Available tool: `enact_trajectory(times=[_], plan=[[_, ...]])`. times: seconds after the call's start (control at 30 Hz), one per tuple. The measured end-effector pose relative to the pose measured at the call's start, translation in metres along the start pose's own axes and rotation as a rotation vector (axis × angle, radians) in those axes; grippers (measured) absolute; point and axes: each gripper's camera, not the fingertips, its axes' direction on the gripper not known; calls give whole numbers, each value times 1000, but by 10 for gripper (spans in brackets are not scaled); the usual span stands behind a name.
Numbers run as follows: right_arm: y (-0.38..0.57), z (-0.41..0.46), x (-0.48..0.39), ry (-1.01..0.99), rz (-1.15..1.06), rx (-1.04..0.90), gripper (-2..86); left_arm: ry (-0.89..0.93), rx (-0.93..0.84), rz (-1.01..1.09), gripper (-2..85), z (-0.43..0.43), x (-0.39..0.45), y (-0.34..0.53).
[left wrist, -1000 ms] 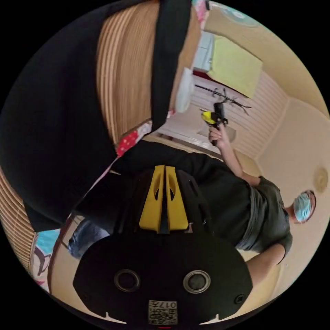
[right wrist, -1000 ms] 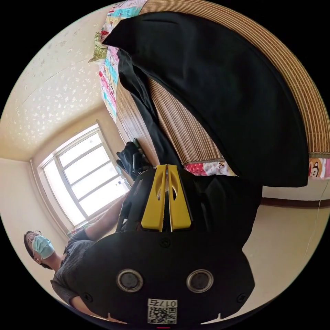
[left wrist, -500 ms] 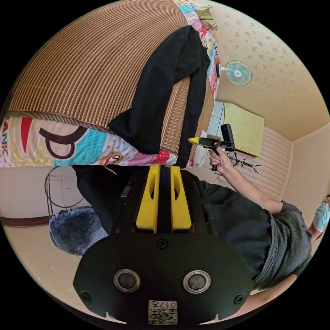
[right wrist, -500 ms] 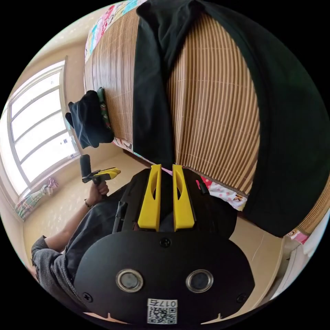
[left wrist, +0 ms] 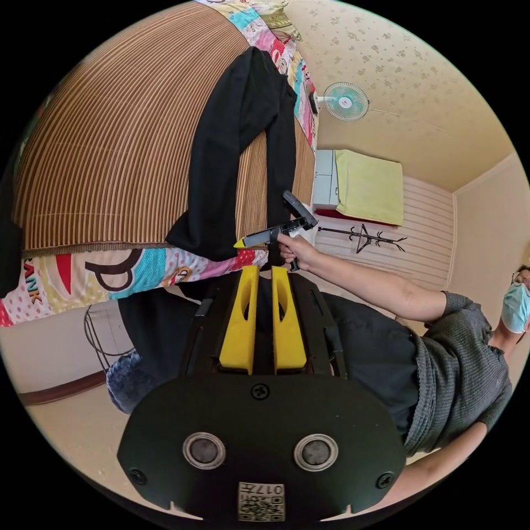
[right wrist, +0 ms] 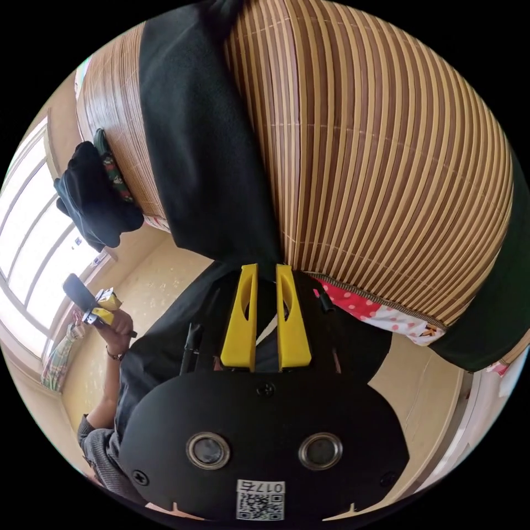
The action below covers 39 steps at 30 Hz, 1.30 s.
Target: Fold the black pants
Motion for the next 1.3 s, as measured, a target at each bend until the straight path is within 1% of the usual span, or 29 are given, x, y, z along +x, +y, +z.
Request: enact_trajectory(times=[0.1, 0.17, 0.27, 0.4, 0.43, 0.47, 0.53, 0.57, 0.7, 0.8, 0.87, 1.0, 1.03, 1.07, 1.1, 1.17, 1.2, 1.23, 1.3], plan=[[-2, 2, 15, 9, -61, 16, 33, -5, -11, 11, 50, -8, 4, 9], [-1, 5, 27, -34, -77, 51, 40, 0, -24, 18, 50, -10, 7, 13], [2, 18, 33, -47, -95, 101, 53, 12, -56, 40, 50, -7, 14, 14], [3, 30, 43, -68, -38, 173, 39, -34, -104, 68, 50, 6, 32, 12], [3, 34, 47, -98, -30, 183, 26, -46, -104, 73, 50, 7, 35, 12], [1, 39, 51, -182, -46, 178, 19, -68, -106, 80, 50, 11, 42, 11], [1, 44, 55, -286, -60, 199, 12, -97, -119, 91, 51, 20, 53, 7], [5, 45, 56, -292, -56, 234, 11, -124, -138, 93, 51, 29, 60, 4], [21, 40, 51, -162, -37, 357, 14, -233, -229, 95, 73, 71, 77, -8], [21, 26, 45, -66, -53, 431, 29, -258, -289, 119, 79, 97, 90, -9], [10, 13, 45, 10, -32, 464, 61, -263, -317, 131, 79, 109, 95, -6], [-20, 8, 42, 147, -59, 424, 92, -247, -339, 109, 80, 121, 97, 4], [-31, 12, 42, 189, -72, 380, 100, -235, -333, 104, 81, 121, 98, 5], [-40, 18, 44, 190, -90, 326, 104, -210, -318, 101, 84, 118, 101, 8], [-43, 19, 46, 191, -93, 318, 105, -196, -300, 99, 86, 116, 105, 10], [-47, 20, 47, 241, -102, 293, 78, -191, -277, 98, 87, 112, 110, 11], [-47, 22, 47, 245, -140, 274, 64, -194, -264, 101, 87, 111, 112, 10], [-48, 28, 46, 202, -226, 226, 46, -199, -258, 103, 87, 111, 113, 9], [-44, 26, 49, 89, -300, 207, 33, -218, -250, 80, 88, 112, 109, 2]])
